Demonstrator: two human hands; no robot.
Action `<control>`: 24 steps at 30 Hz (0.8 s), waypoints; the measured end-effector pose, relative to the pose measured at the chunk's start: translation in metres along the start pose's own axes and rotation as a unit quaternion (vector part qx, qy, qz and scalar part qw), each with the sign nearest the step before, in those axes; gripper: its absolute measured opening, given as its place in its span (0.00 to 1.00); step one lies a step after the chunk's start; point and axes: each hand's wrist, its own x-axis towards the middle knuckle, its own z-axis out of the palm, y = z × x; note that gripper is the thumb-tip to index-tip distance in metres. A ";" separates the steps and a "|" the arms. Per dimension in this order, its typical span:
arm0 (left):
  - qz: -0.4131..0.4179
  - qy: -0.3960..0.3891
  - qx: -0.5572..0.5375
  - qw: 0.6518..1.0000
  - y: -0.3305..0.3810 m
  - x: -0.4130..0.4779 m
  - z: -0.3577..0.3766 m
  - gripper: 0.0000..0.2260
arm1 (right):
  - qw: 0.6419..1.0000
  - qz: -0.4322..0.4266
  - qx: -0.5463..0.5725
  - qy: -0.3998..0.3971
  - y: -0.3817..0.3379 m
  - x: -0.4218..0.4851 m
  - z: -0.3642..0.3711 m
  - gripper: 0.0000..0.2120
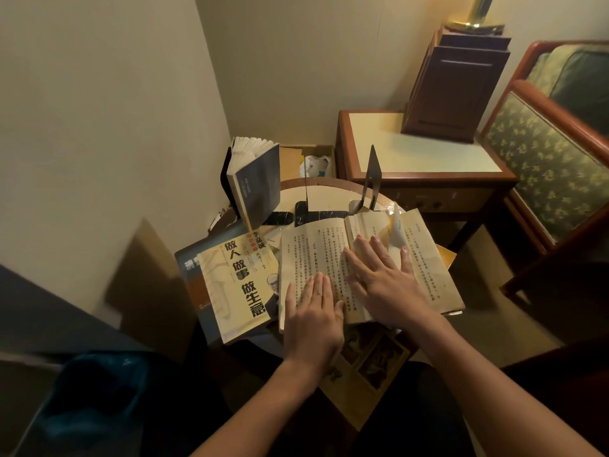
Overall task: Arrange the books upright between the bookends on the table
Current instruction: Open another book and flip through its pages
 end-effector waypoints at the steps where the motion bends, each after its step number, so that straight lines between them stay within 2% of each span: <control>1: -0.001 -0.002 -0.001 1.000 -0.001 0.010 -0.003 0.27 | 1.000 0.001 0.002 -0.003 0.000 0.000 -0.001 0.29; 8: -0.024 -0.044 -0.004 0.999 -0.015 0.086 -0.019 0.25 | 1.000 0.002 0.017 -0.016 -0.001 -0.001 -0.006 0.29; 13: -0.019 -0.040 -0.028 0.999 -0.030 0.086 -0.015 0.25 | 1.000 0.002 0.022 -0.020 -0.002 -0.001 -0.007 0.29; 17: -0.075 -0.031 -0.034 0.996 -0.041 0.075 -0.010 0.29 | 1.000 0.001 0.023 -0.020 -0.002 -0.002 -0.008 0.29; 20: -0.124 -0.070 -0.020 0.990 -0.049 0.076 -0.010 0.34 | 0.999 0.003 0.028 -0.017 -0.002 -0.002 -0.007 0.29; 24: -0.137 -0.116 -0.001 0.984 -0.058 0.085 -0.012 0.40 | 1.000 0.005 0.026 -0.017 -0.002 -0.001 -0.007 0.29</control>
